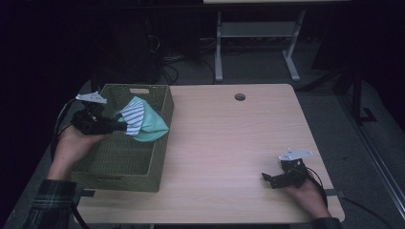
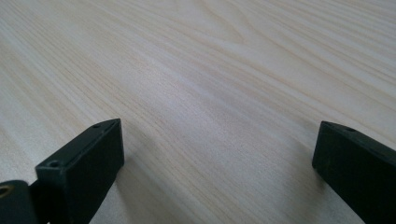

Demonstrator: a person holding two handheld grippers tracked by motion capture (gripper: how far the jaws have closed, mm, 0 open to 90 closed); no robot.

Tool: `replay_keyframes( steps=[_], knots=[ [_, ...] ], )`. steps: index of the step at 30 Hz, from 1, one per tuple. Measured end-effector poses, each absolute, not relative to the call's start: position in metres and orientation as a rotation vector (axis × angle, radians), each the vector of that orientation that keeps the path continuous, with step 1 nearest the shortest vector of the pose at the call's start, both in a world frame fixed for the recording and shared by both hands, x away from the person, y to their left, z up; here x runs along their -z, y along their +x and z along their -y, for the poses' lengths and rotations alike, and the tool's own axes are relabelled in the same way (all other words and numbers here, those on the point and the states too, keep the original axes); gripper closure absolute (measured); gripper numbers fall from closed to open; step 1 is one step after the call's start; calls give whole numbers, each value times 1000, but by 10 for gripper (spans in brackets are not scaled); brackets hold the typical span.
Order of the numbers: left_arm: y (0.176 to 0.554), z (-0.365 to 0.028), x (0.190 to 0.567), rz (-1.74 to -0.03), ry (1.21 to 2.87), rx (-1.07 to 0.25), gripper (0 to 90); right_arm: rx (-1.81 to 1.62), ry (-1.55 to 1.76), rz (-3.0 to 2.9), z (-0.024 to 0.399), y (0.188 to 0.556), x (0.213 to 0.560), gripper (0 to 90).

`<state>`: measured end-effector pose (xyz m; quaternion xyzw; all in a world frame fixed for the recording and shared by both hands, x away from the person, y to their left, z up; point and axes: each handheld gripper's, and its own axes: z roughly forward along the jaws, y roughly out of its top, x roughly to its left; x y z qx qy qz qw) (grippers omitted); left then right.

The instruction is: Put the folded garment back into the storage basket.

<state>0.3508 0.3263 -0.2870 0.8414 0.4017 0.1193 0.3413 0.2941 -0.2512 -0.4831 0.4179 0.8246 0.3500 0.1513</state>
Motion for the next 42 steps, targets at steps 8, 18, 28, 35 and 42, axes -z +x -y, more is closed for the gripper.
replay_keyframes(
  steps=[8, 18, 28, 35, 42],
  knots=[
    [352, -347, 302, -1113, 2157, -319, 735, -1004, 1200, -2367, 251, 294, 483, 19],
    [356, -365, 329, -1204, 2147, -326, 734, -1004, 1200, -2368, 251, 294, 483, 19],
    [366, -363, 362, -1274, 2178, -321, 734, -1003, 1200, -2368, 251, 294, 483, 19],
    [374, -357, 382, -1286, 2233, -303, 732, -1004, 1199, -2367, 251, 294, 483, 20],
    [378, -354, 394, -1294, 2291, -314, 713, -1003, 1197, -2362, 251, 294, 483, 21]
  ],
)
